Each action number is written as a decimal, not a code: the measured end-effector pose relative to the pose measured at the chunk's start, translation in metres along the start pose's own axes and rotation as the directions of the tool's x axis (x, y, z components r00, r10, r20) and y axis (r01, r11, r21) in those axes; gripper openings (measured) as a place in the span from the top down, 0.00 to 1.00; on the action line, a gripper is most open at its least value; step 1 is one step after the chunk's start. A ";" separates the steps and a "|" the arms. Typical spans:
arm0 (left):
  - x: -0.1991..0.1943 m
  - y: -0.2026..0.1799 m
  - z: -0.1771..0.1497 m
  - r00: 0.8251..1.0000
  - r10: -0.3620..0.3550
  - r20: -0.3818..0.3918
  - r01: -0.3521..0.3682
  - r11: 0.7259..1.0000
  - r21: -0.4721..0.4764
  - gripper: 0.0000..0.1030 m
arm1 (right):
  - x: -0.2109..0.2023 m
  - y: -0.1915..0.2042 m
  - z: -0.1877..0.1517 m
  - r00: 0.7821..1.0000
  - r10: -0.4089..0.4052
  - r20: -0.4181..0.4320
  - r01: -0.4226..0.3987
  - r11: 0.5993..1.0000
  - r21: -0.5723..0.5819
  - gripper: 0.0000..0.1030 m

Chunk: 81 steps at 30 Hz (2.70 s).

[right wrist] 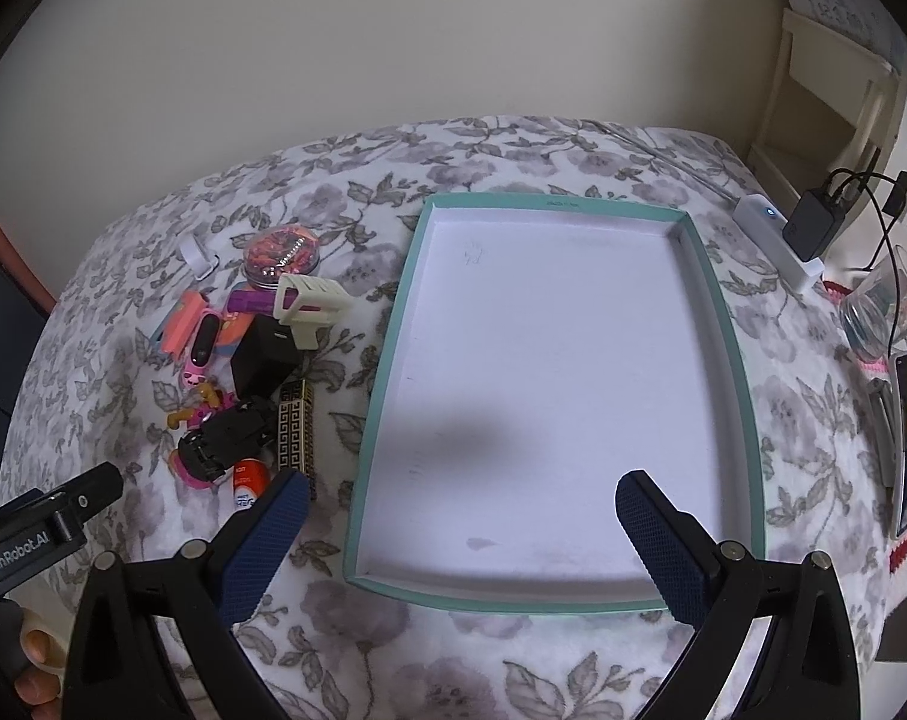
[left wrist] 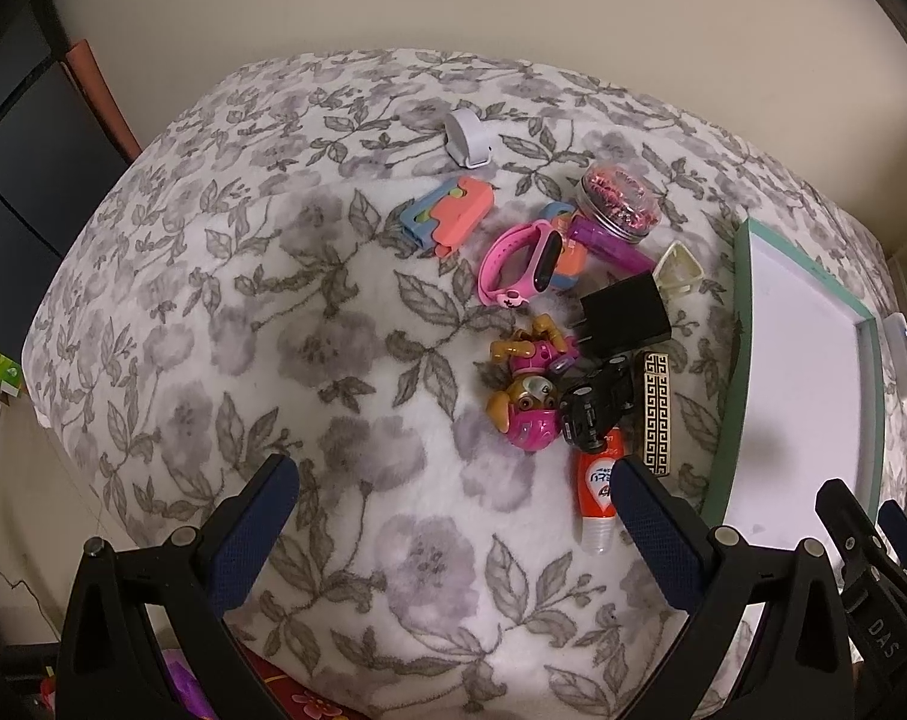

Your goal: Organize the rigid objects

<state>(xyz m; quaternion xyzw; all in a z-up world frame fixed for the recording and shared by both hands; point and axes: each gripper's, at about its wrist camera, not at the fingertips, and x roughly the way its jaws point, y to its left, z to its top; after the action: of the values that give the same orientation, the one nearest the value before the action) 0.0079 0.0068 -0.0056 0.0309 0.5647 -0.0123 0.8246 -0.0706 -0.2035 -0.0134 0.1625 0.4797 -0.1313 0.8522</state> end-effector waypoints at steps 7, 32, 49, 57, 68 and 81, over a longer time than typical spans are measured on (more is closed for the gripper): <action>0.006 0.006 0.002 1.000 0.005 -0.019 -0.005 1.000 -0.028 0.00 | -0.001 0.005 0.001 1.000 -0.002 0.010 0.002 1.000 -0.027 0.00; 0.051 0.002 0.031 0.992 -0.029 -0.125 0.016 0.994 -0.105 0.00 | 0.043 0.066 0.013 0.995 0.059 -0.083 -0.077 0.971 -0.228 0.09; 0.089 -0.002 0.055 0.979 -0.104 -0.174 0.072 0.981 -0.183 0.00 | 0.084 0.088 0.029 0.970 0.162 -0.183 -0.198 0.959 -0.204 0.36; 0.100 -0.011 0.053 0.978 -0.078 -0.194 0.051 0.989 -0.140 0.13 | 0.095 0.097 0.020 0.967 0.141 -0.214 -0.192 0.952 -0.239 0.43; 0.110 -0.033 0.047 0.978 -0.017 -0.207 0.004 0.998 -0.065 0.18 | 0.110 0.109 0.003 0.976 0.055 -0.212 -0.126 0.933 -0.336 0.50; 0.121 -0.026 0.032 0.971 -0.002 -0.239 -0.019 0.996 -0.085 0.32 | 0.111 0.114 -0.001 0.982 0.034 -0.183 -0.100 0.925 -0.365 0.51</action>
<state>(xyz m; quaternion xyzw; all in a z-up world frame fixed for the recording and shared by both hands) 0.0803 -0.0198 -0.1077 -0.0015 0.6598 0.0195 0.7512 0.0280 -0.1064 -0.0920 0.0248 0.5623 0.0063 0.8265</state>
